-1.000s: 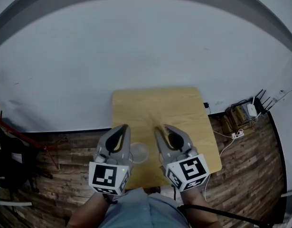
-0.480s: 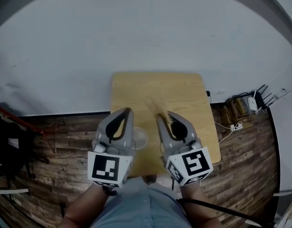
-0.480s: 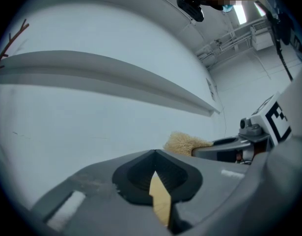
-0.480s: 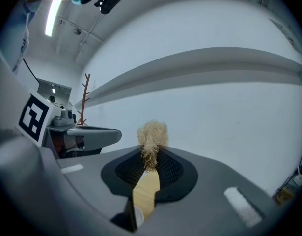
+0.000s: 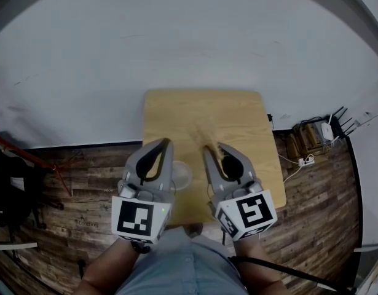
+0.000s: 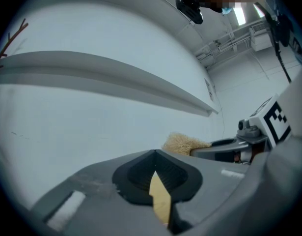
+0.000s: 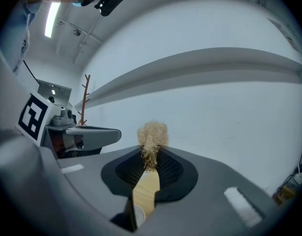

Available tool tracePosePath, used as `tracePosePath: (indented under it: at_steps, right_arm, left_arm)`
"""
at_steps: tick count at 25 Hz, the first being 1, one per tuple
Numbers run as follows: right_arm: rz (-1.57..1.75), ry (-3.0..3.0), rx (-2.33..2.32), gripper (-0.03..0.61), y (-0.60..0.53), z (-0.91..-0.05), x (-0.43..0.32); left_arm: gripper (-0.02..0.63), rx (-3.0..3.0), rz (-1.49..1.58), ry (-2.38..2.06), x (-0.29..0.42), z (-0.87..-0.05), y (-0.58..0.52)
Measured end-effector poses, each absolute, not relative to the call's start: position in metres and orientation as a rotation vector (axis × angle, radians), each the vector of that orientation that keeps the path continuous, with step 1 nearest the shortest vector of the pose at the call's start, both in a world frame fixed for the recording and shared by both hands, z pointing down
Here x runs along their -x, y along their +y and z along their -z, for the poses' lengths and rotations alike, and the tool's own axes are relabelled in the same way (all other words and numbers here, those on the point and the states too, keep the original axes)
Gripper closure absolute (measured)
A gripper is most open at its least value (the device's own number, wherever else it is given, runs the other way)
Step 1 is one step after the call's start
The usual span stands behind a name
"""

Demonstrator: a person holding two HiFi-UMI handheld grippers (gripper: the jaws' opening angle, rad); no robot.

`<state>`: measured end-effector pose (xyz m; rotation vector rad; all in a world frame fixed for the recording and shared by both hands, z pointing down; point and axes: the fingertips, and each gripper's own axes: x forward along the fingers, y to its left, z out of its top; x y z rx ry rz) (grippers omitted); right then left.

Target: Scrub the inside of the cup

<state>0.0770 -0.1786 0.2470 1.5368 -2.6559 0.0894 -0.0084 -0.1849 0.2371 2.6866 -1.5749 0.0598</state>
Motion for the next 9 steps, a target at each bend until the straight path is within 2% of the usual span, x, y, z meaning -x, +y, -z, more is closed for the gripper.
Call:
tracePosePath:
  at_steps: [9]
  right_arm:
    - [-0.082,-2.652,-1.535,0.525,-0.1781,-0.2489,-0.0780]
  left_arm:
    - [0.592,-2.695,-0.084,-1.562,0.0071,-0.2403,-0.1826]
